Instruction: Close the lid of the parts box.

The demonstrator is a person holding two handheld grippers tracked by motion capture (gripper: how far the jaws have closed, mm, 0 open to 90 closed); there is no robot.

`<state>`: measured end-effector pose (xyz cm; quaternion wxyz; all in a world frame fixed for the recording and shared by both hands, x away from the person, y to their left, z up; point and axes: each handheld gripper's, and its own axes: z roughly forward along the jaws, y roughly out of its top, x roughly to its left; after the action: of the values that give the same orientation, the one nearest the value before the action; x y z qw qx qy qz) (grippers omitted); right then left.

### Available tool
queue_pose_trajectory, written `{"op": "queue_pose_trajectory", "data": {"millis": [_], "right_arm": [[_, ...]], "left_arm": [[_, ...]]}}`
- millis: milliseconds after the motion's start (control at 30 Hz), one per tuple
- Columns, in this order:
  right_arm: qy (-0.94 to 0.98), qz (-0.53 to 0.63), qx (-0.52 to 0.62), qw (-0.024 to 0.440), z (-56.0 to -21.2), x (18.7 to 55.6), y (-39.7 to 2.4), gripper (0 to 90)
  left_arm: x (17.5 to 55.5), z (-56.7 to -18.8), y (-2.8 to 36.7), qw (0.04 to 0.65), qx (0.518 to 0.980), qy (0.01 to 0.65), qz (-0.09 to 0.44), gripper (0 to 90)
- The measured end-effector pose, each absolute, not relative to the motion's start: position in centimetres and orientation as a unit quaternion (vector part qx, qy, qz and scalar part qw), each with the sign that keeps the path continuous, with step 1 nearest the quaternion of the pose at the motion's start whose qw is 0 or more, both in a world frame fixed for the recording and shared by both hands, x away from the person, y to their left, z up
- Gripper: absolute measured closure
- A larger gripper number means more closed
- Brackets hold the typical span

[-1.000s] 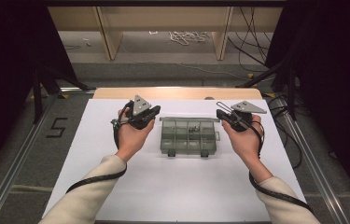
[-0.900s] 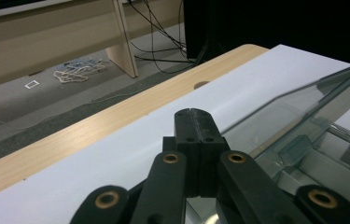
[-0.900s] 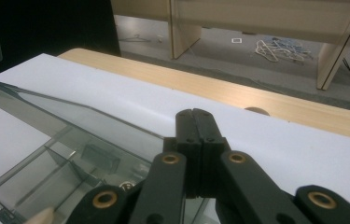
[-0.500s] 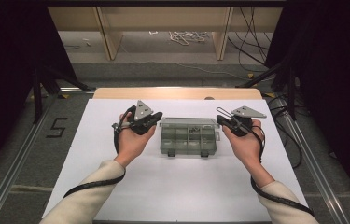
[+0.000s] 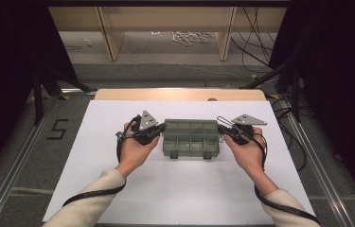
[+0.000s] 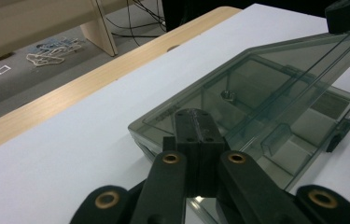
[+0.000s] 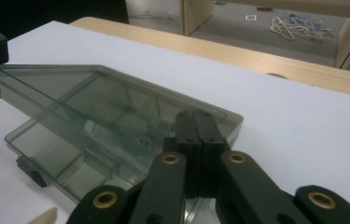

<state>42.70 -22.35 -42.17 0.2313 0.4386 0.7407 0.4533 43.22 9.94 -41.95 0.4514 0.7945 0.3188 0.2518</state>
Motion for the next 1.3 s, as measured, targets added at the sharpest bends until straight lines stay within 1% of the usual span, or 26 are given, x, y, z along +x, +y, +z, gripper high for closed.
{"op": "queue_pose_trajectory", "data": {"millis": [67,133,267,300,333,367,467,533,633,733,767,867,900,967,1067,1133,1300], "right_arm": [[0.743,0.454,0.437,0.226,-42.4,42.6,-22.3,90.0],[0.747,0.449,0.439,0.22,-42.5,42.5,-22.3,90.0],[0.751,0.446,0.434,0.22,-42.8,42.3,-22.3,90.0],[0.752,0.444,0.439,0.214,-42.8,42.2,-22.3,90.0],[0.753,0.444,0.437,0.213,-43.1,42.2,-22.3,90.0],[0.753,0.444,0.437,0.213,-43.1,42.2,-22.3,90.0],[0.759,0.432,0.436,0.215,-43.1,42.0,-22.4,90.0],[0.757,0.437,0.441,0.205,-43.2,41.9,-22.2,90.0],[0.759,0.436,0.437,0.208,-43.2,41.9,-22.3,90.0],[0.759,0.439,0.435,0.205,-43.4,41.9,-22.3,90.0],[0.759,0.437,0.438,0.202,-43.4,41.9,-22.3,90.0],[0.763,0.433,0.437,0.198,-43.4,41.8,-22.4,90.0],[0.763,0.434,0.436,0.197,-43.5,41.7,-22.4,90.0],[0.764,0.434,0.438,0.191,-43.6,41.7,-22.4,90.0],[0.77,0.426,0.438,0.185,-44.0,41.6,-22.4,90.0],[0.774,0.42,0.435,0.188,-44.2,41.6,-22.4,90.0],[0.778,0.417,0.437,0.171,-44.6,41.5,-22.2,90.0]], "left_arm": [[43.0,-42.2,10.0,0.452,0.794,0.325,0.244,89.9],[42.9,-42.3,10.1,0.448,0.796,0.322,0.248,89.9],[42.8,-42.6,10.1,0.451,0.795,0.323,0.245,89.9],[42.7,-42.6,10.2,0.444,0.801,0.316,0.246,89.9],[42.6,-42.8,10.0,0.453,0.795,0.324,0.241,89.9],[42.6,-42.9,10.1,0.445,0.801,0.321,0.239,89.9],[42.4,-43.2,10.0,0.445,0.802,0.323,0.233,89.9],[42.3,-43.4,9.9,0.45,0.797,0.327,0.235,89.9],[42.3,-43.3,10.0,0.441,0.806,0.316,0.237,89.9],[42.1,-43.6,9.7,0.448,0.799,0.325,0.233,89.9],[42.1,-43.5,9.9,0.439,0.808,0.317,0.233,89.9],[42.0,-43.9,9.7,0.446,0.801,0.326,0.229,89.9],[42.0,-43.8,9.9,0.435,0.81,0.315,0.235,89.9],[41.9,-44.1,9.7,0.445,0.804,0.322,0.229,89.9],[41.8,-44.4,9.9,0.428,0.816,0.314,0.227,89.9],[41.8,-44.7,9.8,0.426,0.817,0.317,0.225,89.9],[41.8,-45.0,9.8,0.422,0.822,0.311,0.223,89.9]]}}
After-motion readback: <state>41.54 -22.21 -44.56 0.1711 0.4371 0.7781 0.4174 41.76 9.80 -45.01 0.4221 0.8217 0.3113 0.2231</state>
